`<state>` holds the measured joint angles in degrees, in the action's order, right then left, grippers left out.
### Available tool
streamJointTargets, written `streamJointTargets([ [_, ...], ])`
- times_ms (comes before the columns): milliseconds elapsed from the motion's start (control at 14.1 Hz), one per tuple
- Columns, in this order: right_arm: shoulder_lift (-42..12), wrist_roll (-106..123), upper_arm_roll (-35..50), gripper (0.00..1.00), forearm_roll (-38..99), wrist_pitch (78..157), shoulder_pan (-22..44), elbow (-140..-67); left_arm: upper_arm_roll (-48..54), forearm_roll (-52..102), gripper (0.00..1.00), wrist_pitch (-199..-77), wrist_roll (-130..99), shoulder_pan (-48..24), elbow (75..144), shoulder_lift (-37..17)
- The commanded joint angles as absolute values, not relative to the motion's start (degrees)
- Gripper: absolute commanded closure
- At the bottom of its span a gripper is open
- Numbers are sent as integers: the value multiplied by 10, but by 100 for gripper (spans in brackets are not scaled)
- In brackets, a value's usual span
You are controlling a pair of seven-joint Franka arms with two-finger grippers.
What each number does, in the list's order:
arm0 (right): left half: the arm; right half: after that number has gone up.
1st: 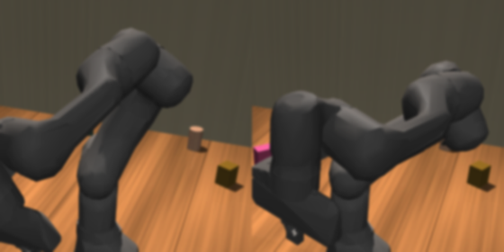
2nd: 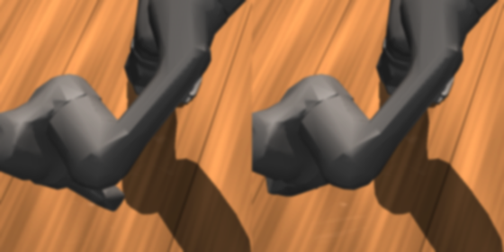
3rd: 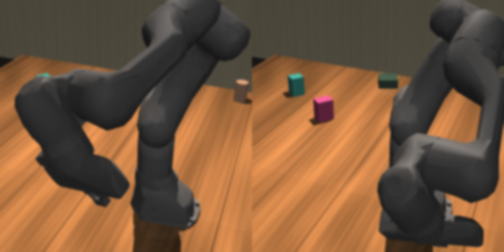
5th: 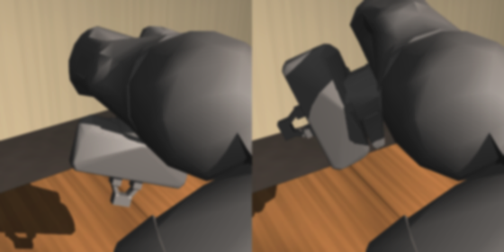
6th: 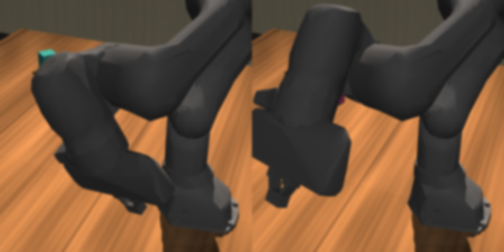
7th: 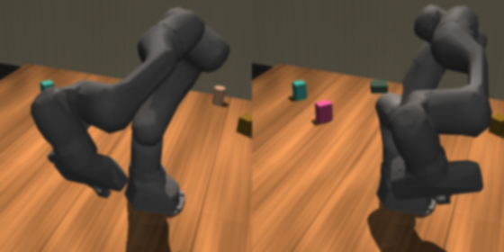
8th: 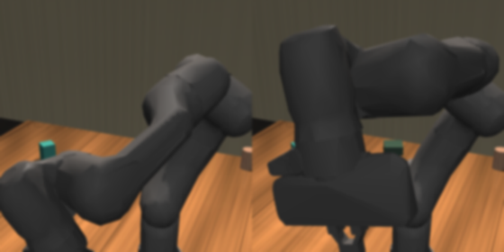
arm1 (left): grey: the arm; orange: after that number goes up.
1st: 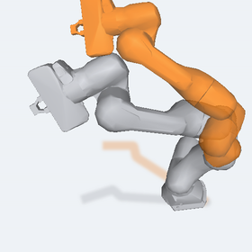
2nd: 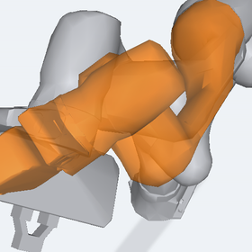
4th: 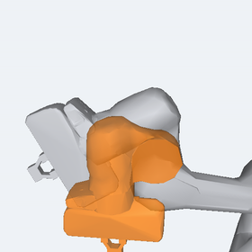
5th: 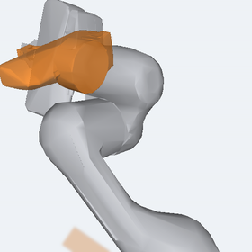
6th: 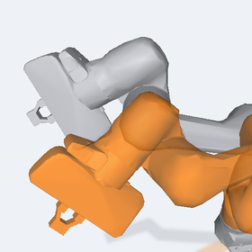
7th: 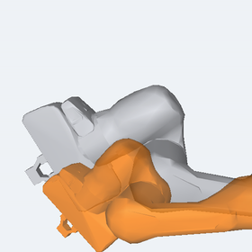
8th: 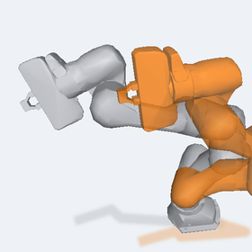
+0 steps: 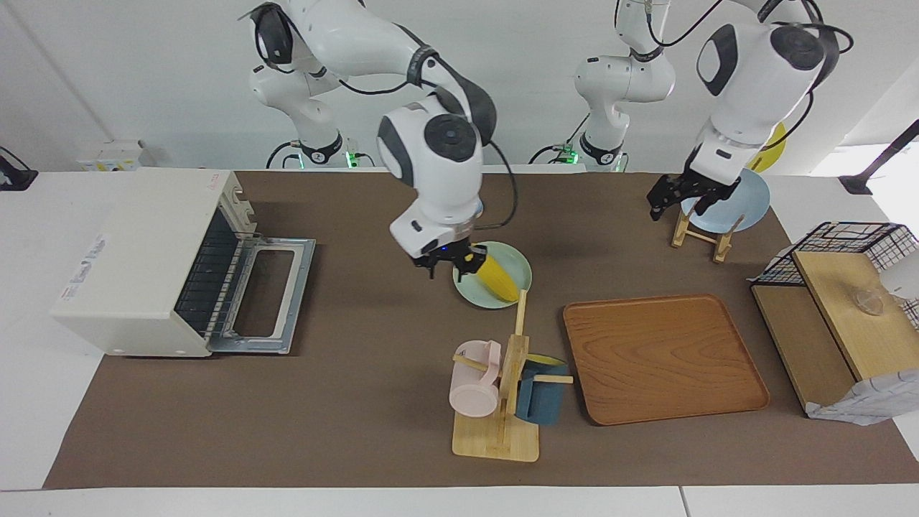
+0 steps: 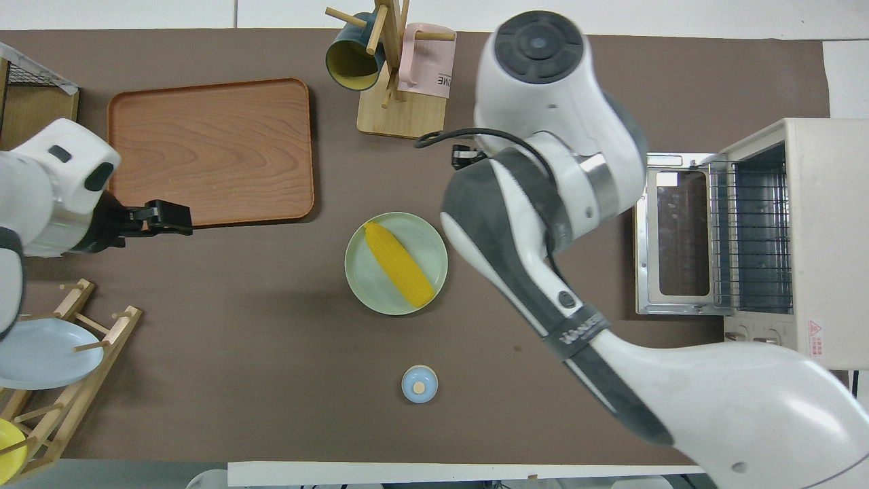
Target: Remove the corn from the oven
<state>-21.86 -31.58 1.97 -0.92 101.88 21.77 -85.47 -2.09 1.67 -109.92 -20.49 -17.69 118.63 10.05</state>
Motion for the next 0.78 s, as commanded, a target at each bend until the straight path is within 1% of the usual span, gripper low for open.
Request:
streamJointTargets([
  [0, -130, -251, 30, 88, -9, 1127, 154, -1064, -26, 6, 0, -1175, -340, -264, 1210, 65],
  [71, -119, -216, 30, 93, -13, 1163, 132, -1104, -27, 6, 0, -1193, -382, -295, 1209, 43],
  [142, -116, -187, 30, 96, -18, 1179, 107, -1126, -27, 6, 0, -1222, -438, -328, 1208, 20],
  [213, -122, -172, 30, 97, -18, 1183, 86, -1128, -27, 6, 0, -1248, -487, -355, 1207, -1],
  [426, -147, -155, 30, 98, -41, 1212, 74, -1142, -26, 7, 0, -1328, -589, -413, 1184, -74],
  [567, -163, -137, 30, 98, -100, 1219, 55, -1146, -26, 10, 0, -1340, -603, -436, 1158, -124],
  [709, -165, -137, 30, 98, -107, 1216, 54, -1146, -26, 11, 2, -1350, -629, -460, 1151, -158],
])
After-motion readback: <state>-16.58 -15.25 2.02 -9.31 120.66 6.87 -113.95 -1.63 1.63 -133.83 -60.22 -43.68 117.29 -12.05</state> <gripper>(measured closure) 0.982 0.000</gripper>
